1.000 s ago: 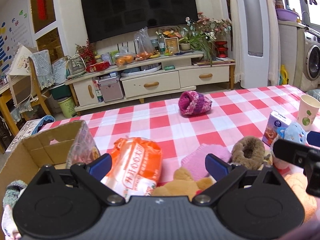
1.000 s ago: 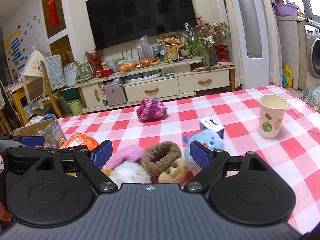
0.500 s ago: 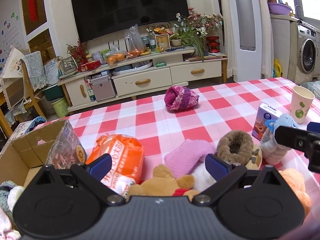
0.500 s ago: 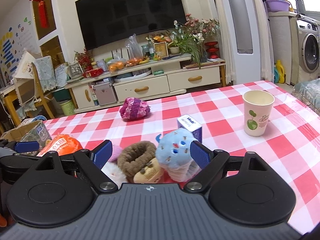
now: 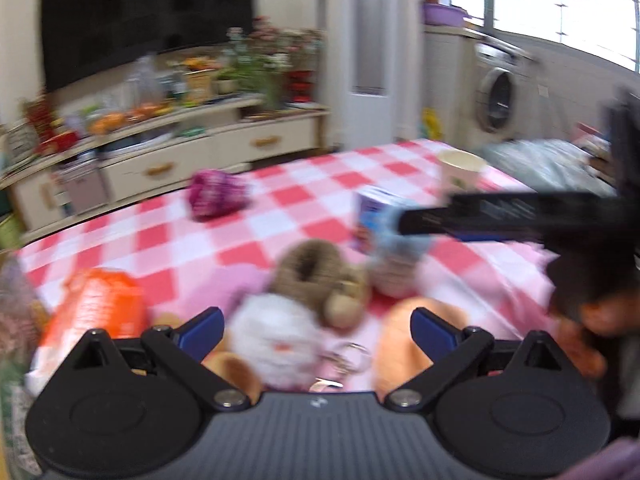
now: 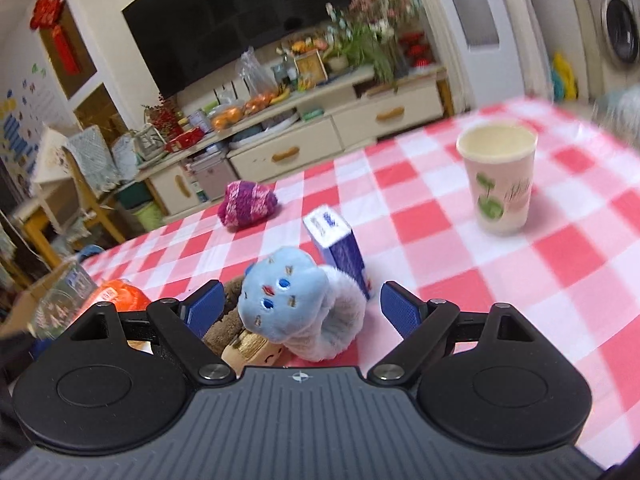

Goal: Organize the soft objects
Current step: 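Move the right tool toward the blue plush while the left approaches the peach knitted plush, then grasp the blue plush with the right tool while the left grasps the peach knitted plush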

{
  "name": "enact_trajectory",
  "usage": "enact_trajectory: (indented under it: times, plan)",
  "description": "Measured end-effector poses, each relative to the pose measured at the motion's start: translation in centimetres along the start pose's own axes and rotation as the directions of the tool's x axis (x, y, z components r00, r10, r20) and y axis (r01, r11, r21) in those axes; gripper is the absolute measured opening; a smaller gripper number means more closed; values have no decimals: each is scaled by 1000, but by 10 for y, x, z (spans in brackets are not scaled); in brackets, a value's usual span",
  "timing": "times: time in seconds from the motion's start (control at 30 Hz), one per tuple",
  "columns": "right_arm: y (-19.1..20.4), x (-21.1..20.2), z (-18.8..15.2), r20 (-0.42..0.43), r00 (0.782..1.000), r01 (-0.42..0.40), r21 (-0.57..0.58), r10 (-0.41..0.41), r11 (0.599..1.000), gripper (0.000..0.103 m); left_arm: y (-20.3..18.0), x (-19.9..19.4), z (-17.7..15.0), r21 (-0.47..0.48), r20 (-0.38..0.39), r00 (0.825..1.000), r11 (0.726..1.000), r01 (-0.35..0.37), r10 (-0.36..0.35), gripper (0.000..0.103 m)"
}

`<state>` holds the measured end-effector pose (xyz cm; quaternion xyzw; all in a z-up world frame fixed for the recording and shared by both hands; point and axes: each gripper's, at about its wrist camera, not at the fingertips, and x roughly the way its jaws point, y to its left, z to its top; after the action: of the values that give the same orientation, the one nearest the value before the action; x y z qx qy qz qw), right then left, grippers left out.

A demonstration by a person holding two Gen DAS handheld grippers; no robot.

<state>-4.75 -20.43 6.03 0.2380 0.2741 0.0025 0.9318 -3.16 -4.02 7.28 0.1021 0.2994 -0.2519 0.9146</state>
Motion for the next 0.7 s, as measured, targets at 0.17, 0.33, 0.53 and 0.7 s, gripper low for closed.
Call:
enact_trajectory:
  times: [0.17,0.33,0.53,0.7]
  plan:
    - [-4,15,1,-34,998,-53,43,55,998,103,-32,7,-10,115,-17,994,987,109,-108,99]
    - [1,24,2,-44,996,-75,-11,74,997,103,-47,20,-17,179,-52,992,976,122,-115,99]
    - [5,27,4,-40,999,-41,-116,37,992,103,-45,36,-19,133,-82,989,982,136,-126,95]
    - [6,32,5,-39,999,-3,-196,-5,981,102,-49,44,-21,120,-109,986,982,143,-130,79]
